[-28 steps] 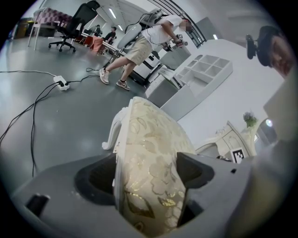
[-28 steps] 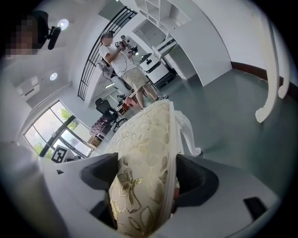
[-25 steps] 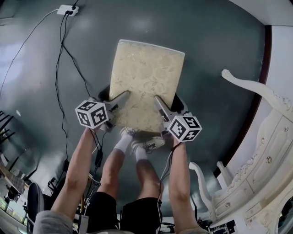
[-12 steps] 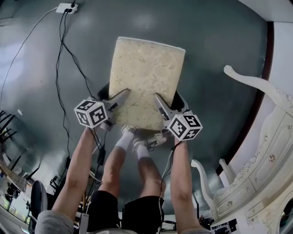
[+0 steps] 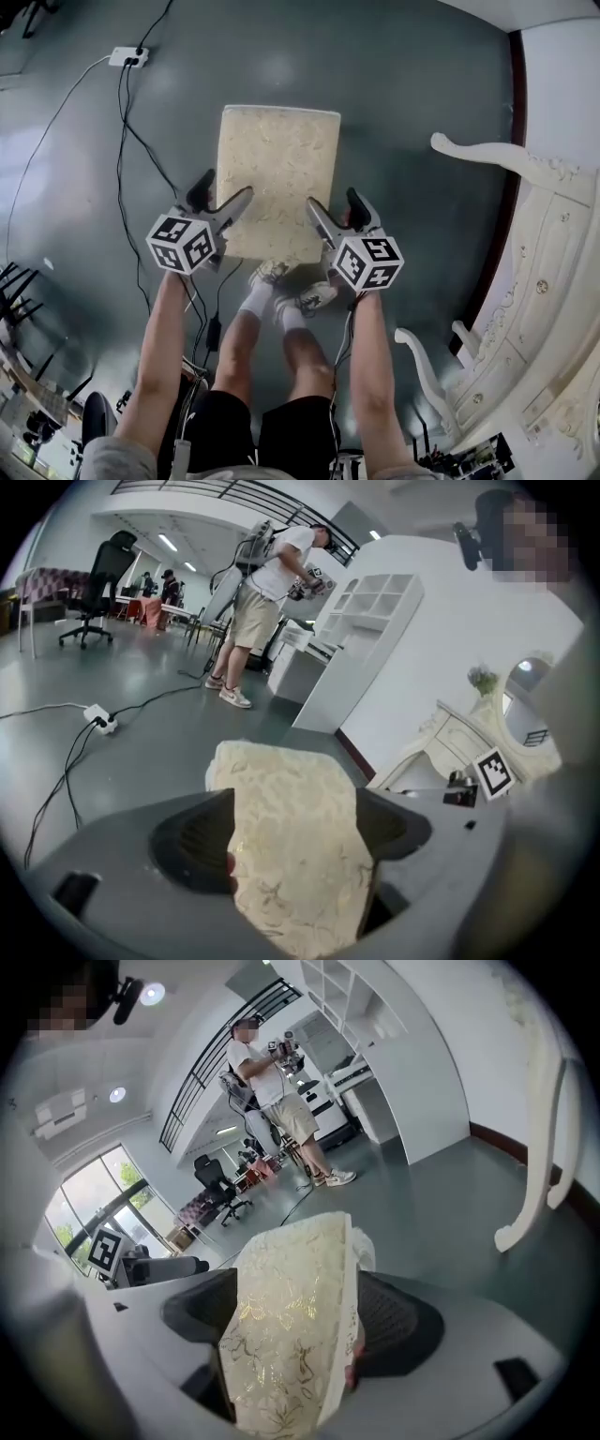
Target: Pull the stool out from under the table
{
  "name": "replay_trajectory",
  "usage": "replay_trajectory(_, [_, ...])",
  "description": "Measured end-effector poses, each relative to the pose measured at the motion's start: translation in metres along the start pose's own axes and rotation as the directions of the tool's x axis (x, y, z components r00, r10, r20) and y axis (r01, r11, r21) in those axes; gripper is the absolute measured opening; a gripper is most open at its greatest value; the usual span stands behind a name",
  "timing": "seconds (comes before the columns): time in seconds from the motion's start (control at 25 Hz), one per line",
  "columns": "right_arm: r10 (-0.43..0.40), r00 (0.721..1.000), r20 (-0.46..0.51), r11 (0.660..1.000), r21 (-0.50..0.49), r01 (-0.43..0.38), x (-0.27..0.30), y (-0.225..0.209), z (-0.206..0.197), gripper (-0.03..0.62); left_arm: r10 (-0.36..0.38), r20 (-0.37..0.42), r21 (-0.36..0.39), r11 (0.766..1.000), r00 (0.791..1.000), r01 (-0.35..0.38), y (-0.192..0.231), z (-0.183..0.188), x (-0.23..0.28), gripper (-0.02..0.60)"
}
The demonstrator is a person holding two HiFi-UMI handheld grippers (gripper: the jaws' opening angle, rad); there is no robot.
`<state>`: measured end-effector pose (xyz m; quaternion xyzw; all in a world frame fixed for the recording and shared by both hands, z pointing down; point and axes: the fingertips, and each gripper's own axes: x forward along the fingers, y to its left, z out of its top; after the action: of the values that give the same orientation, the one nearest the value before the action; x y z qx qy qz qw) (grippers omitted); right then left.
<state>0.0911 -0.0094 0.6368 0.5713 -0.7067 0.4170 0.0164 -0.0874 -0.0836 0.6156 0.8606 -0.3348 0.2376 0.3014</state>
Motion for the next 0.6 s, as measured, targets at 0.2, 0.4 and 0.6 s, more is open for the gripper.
replay_trajectory(0.2, [-0.082,0.996,0.045,0.993,-0.078,0.085,-0.047,0.006,0.045,0.399,-0.034,0.019,0.076,0.997,0.999,0.033,-0.044,0.046,-0.008,0.402])
replay_trajectory(0.4, [-0.153,0.98,0.131,0.98,-0.104,0.167,-0.104,0.014,0.098,0.399,-0.104,0.036,0.179,0.979,0.994,0.096,-0.107,0.097,-0.02,0.393])
replay_trajectory(0.6, [-0.218,0.948,0.233,0.965,-0.094,0.245,-0.174,0.033,0.146,0.399,-0.17,0.051,0.262,0.953,0.984,0.151,-0.185,0.15,-0.041,0.38])
